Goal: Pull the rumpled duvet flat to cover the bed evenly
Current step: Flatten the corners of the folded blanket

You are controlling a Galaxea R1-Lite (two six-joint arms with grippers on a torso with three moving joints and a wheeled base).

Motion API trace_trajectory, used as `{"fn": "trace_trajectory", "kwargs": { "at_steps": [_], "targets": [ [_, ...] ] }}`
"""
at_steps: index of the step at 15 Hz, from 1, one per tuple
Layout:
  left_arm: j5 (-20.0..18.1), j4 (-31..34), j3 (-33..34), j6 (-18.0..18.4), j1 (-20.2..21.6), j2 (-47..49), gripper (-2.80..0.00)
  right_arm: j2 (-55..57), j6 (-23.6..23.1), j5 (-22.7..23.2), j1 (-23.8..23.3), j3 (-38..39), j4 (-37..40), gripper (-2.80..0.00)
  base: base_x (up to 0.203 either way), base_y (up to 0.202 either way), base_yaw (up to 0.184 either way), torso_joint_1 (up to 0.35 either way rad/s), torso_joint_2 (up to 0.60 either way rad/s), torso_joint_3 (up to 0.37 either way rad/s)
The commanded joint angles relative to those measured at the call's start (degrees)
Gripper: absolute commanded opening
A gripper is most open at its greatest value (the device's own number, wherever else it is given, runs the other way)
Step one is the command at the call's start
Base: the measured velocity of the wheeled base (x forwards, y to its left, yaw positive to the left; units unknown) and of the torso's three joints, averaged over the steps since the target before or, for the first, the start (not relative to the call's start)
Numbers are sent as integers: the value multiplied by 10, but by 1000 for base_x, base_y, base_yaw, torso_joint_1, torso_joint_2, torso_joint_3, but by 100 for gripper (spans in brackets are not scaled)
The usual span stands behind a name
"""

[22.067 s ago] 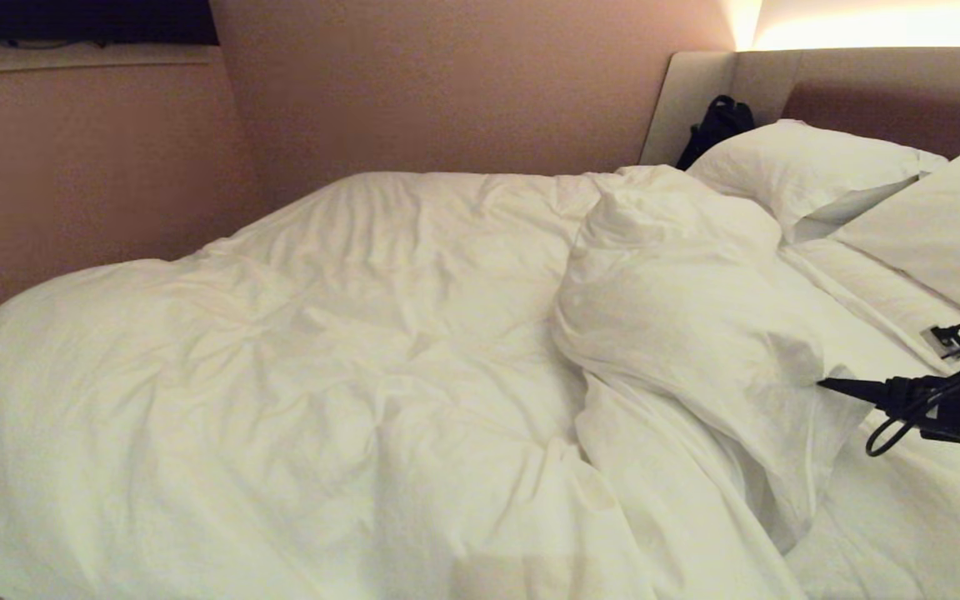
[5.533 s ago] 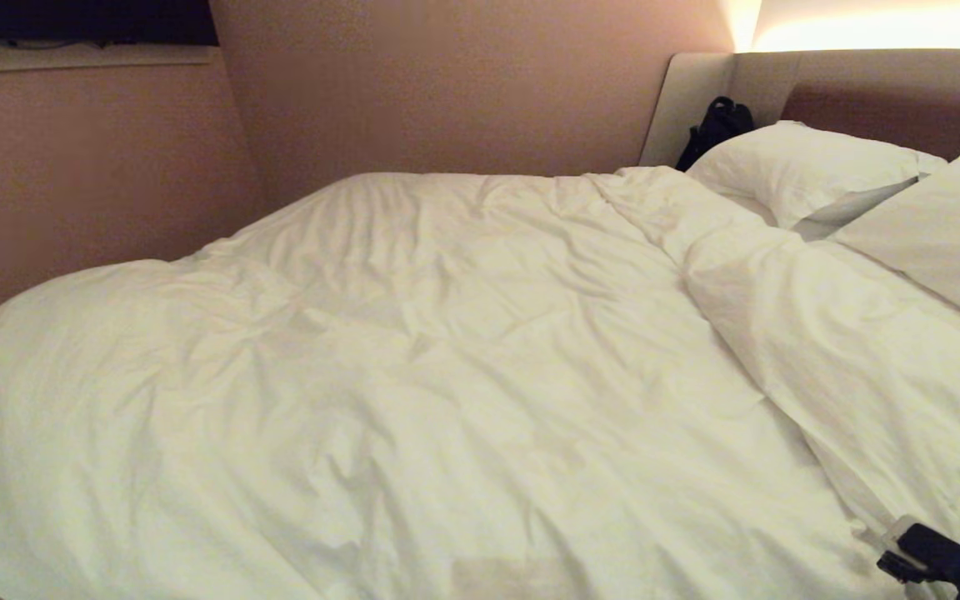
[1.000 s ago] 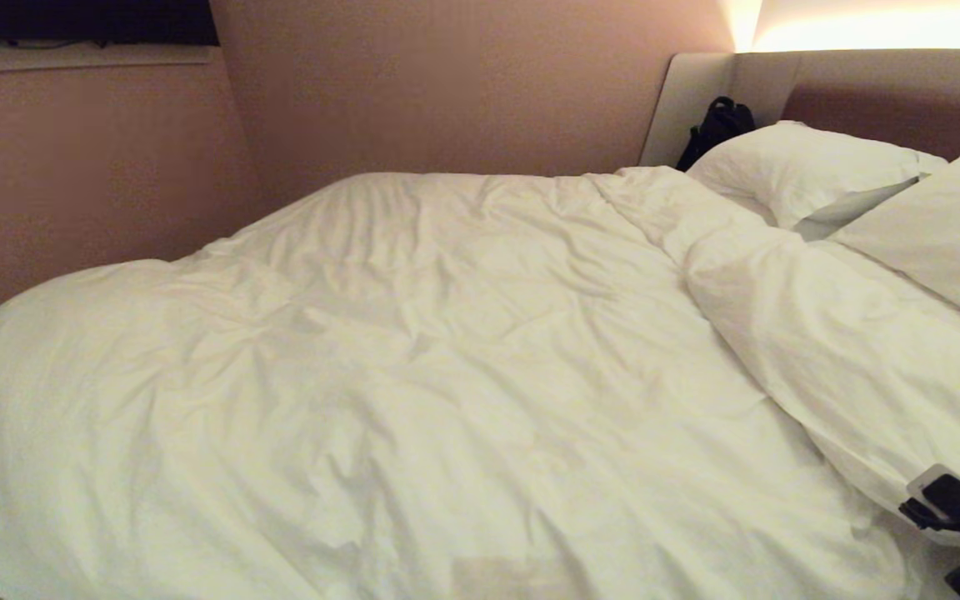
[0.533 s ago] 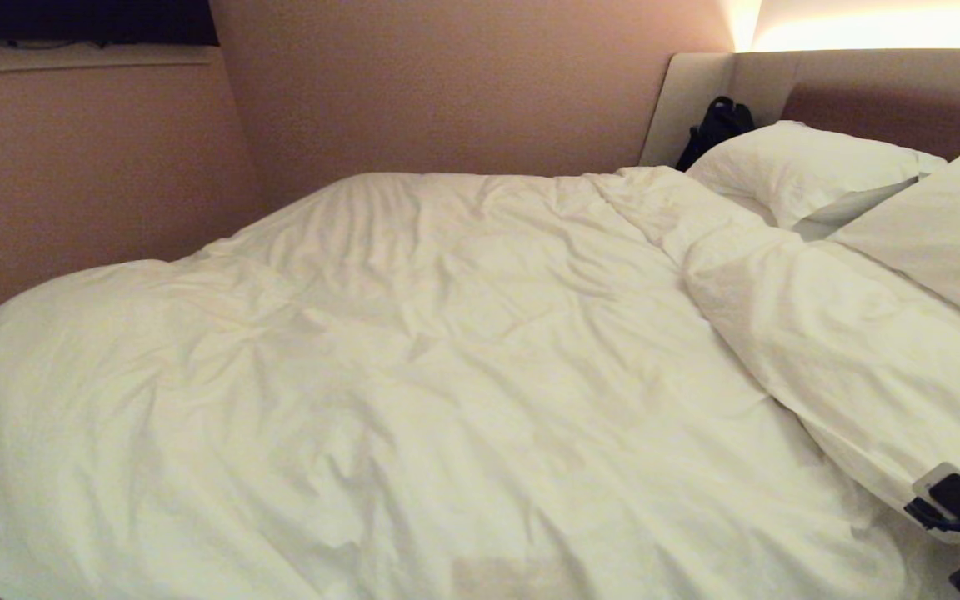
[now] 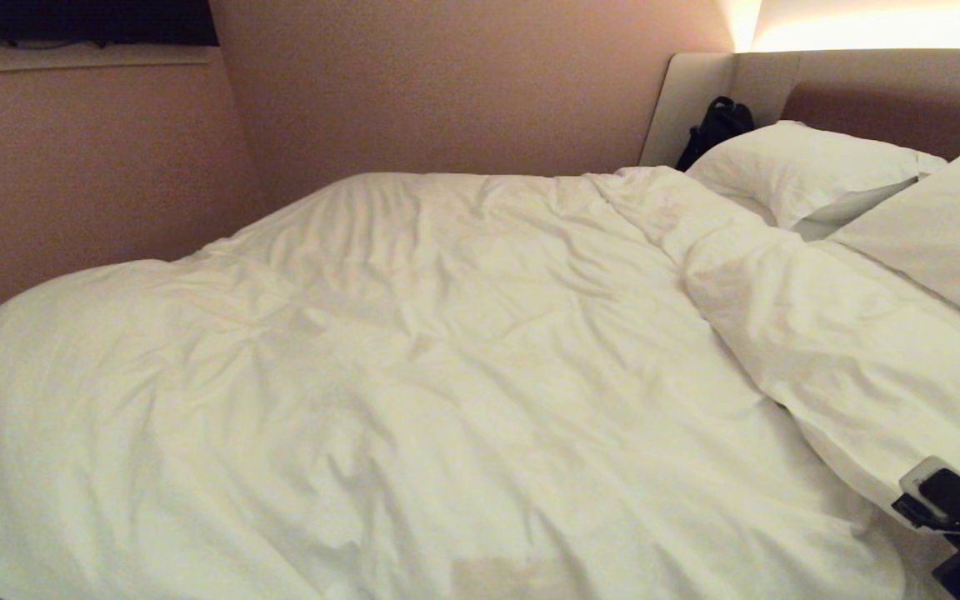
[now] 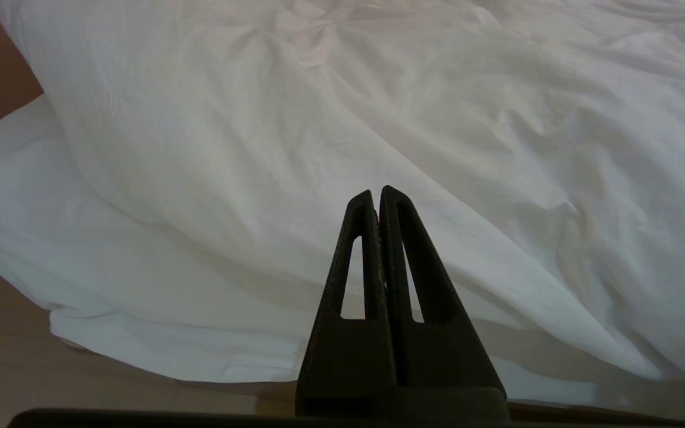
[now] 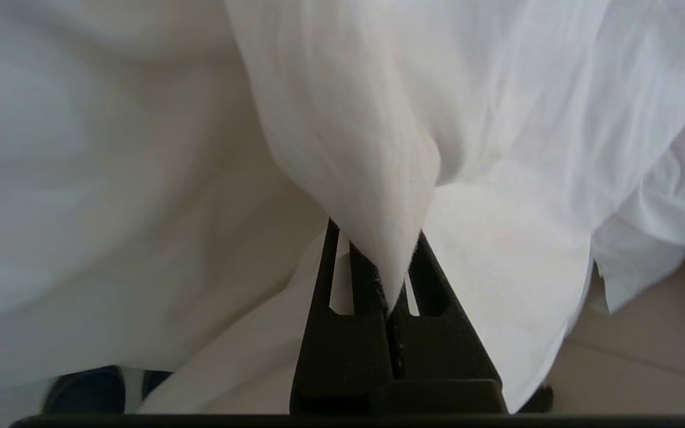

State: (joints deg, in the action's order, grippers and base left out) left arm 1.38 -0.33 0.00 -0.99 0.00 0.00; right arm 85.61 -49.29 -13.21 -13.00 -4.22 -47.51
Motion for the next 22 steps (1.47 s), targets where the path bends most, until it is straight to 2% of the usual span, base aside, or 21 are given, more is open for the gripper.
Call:
{"fn": "trace_trajectory", "kwargs": {
  "at_steps": [1, 5, 6, 8, 13, 17, 22],
  "targets": [
    [0, 0, 0, 0, 0, 0, -280, -15, -1, 3, 11, -2, 10, -280, 0, 0, 0, 0, 0, 0],
    [0, 0, 0, 0, 0, 0, -280, -29, 18, 6, 47, -10, 15, -280, 0, 0, 0, 0, 0, 0],
    [0, 0, 0, 0, 0, 0, -280, -28, 28, 16, 57, -14, 15, -280, 0, 0, 0, 0, 0, 0],
    [0, 0, 0, 0, 0, 0, -280, -26, 40, 65, 60, -21, 15, -280, 0, 0, 0, 0, 0, 0],
    [0, 0, 0, -1, 0, 0, -280, 18, 61, 96, 60, -45, 52, -280, 0, 0, 0, 0, 0, 0],
    [0, 0, 0, 0, 0, 0, -280, 94, 110, 102, 59, -74, 54, -280, 0, 0, 0, 0, 0, 0],
    [0, 0, 0, -1, 0, 0, -280, 109, 119, 103, 57, -76, 56, -280, 0, 0, 0, 0, 0, 0]
  ]
}}
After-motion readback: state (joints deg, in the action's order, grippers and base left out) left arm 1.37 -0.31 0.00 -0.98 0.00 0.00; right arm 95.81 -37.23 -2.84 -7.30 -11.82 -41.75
